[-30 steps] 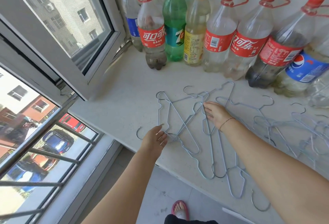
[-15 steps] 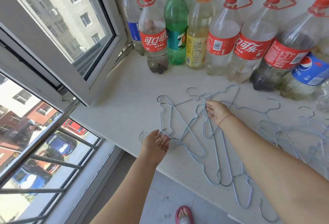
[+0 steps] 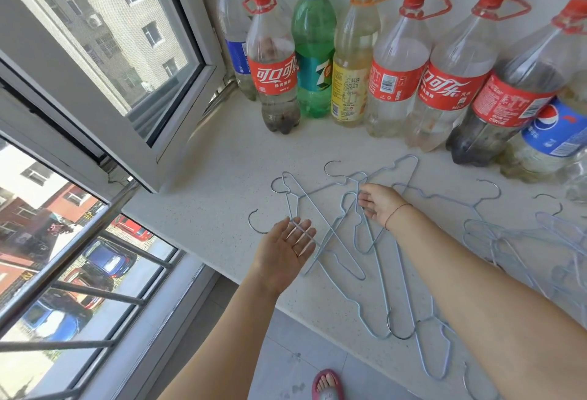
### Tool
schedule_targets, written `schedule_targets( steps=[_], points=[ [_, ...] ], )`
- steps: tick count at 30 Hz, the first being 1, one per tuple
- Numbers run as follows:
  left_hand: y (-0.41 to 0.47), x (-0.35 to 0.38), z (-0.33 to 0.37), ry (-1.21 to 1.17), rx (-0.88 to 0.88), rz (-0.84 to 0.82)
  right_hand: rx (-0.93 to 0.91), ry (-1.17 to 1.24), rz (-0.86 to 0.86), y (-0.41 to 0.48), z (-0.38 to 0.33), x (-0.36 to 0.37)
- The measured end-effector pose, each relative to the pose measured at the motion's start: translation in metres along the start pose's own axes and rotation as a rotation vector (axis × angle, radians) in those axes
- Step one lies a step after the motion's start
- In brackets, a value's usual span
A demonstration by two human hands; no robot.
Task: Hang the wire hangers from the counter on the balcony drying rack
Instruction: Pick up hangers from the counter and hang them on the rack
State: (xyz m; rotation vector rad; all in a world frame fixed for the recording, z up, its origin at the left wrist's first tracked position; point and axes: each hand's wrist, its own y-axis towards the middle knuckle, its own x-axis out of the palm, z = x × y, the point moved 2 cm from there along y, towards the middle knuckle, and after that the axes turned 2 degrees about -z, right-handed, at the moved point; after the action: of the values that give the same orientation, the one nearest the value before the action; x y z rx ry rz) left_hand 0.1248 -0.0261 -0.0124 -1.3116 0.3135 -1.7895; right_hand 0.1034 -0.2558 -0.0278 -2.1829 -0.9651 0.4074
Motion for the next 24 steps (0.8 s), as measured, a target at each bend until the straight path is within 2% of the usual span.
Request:
schedule_targets(
  steps=[5, 12, 17, 24],
  points=[
    [0.004, 0.013, 0.004, 0.082, 0.036, -0.016, 0.106, -0.158, -0.067, -0.009, -0.003, 0.011],
    [0.005, 0.021, 0.006, 0.094, 0.049, -0.005, 0.168, -0.022, -0.103, -0.015, 0.005, 0.015],
    [0.004, 0.021, 0.005, 0.106, 0.06, 0.013, 0.186, -0.195, -0.087, -0.024, 0.014, 0.016],
    [-0.001, 0.022, -0.003, 0.134, 0.066, 0.044, 0.222, -0.174, -0.121, -0.034, 0.034, 0.022]
  ],
)
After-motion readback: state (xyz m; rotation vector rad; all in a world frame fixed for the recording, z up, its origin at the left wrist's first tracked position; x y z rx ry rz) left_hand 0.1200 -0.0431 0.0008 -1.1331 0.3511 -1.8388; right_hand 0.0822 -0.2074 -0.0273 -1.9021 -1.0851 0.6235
